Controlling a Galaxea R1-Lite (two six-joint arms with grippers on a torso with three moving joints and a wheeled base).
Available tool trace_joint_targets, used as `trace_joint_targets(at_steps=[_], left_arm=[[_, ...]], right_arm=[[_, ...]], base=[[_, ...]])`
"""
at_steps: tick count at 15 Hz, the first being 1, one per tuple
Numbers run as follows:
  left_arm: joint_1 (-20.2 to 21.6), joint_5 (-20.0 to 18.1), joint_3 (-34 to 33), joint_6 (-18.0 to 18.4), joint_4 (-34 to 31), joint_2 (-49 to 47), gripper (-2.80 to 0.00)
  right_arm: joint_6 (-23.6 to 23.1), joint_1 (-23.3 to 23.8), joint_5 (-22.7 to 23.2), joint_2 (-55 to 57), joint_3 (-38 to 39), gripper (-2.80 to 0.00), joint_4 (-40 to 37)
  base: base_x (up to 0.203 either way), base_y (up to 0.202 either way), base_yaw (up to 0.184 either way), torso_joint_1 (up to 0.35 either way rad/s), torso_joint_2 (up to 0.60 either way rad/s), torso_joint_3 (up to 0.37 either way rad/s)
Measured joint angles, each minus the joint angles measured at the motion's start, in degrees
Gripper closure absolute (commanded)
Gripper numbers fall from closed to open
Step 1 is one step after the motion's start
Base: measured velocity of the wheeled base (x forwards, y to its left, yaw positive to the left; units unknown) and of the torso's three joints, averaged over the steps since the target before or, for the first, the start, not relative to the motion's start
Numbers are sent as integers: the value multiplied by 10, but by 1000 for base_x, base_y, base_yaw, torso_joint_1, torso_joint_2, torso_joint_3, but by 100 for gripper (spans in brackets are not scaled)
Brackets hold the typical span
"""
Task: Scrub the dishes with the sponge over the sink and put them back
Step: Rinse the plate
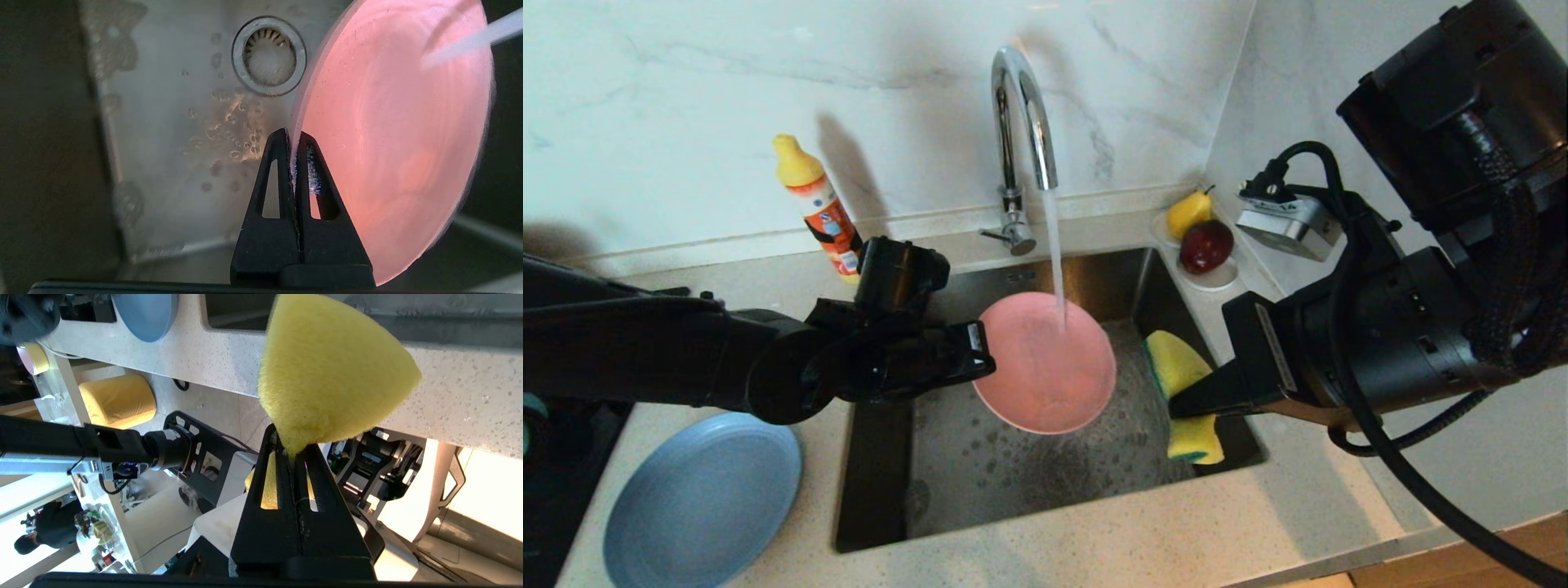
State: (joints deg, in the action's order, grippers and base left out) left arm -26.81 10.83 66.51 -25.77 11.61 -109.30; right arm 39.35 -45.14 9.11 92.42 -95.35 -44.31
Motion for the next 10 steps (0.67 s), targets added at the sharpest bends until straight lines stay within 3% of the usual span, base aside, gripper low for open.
trace_joint_targets(at_steps=[5,10], left_arm=[[0,0,59,0,-17,-48,0],[-1,0,68,0,-20,-65,0]], right_arm=[[-1,1,4,-4,18,0,0],[-1,0,5,-4,22,0,1]], base=[[0,0,0,0,0,0],[0,0,0,0,0,0]])
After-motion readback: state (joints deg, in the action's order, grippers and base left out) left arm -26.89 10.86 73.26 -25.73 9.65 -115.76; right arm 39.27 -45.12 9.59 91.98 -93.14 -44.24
